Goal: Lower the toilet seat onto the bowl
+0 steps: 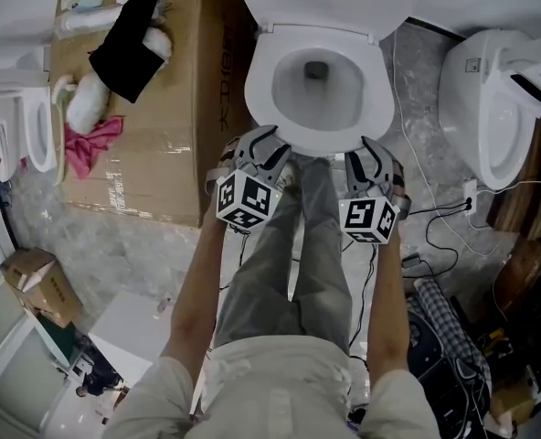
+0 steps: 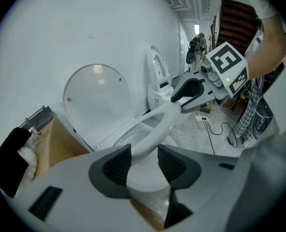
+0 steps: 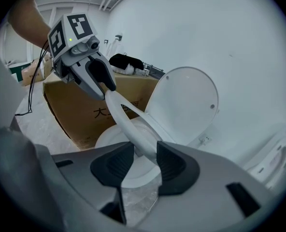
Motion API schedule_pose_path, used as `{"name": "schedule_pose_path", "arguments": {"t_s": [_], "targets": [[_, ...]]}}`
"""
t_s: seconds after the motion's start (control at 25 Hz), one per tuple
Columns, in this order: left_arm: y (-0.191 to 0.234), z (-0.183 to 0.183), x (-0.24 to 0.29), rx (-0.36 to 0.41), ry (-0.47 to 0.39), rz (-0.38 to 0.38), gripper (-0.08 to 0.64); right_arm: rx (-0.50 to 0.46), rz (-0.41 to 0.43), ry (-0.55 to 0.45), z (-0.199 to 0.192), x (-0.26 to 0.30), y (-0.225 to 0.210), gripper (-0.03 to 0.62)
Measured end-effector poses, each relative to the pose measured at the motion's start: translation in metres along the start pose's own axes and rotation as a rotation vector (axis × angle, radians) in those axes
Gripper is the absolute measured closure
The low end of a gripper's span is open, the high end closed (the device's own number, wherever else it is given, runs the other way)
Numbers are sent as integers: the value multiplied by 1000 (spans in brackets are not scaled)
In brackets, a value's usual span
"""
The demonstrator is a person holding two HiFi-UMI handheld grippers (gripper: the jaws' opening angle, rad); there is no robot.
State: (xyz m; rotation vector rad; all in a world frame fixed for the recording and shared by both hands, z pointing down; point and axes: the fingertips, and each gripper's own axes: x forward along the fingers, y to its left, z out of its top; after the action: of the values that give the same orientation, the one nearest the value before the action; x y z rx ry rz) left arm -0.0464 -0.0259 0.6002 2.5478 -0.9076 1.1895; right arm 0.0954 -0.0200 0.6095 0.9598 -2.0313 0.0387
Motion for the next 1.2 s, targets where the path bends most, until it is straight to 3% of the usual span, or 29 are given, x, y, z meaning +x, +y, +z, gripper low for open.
{"name": "schedule_pose_path", "arguments": {"t_s": [0.24, 1.2], "targets": [[-9, -11, 4, 6, 1, 11, 373, -5, -32, 4, -11, 2, 10, 439], [-52, -79, 39, 57, 57, -50, 350, -72, -12, 82, -75, 27, 67, 420]]}}
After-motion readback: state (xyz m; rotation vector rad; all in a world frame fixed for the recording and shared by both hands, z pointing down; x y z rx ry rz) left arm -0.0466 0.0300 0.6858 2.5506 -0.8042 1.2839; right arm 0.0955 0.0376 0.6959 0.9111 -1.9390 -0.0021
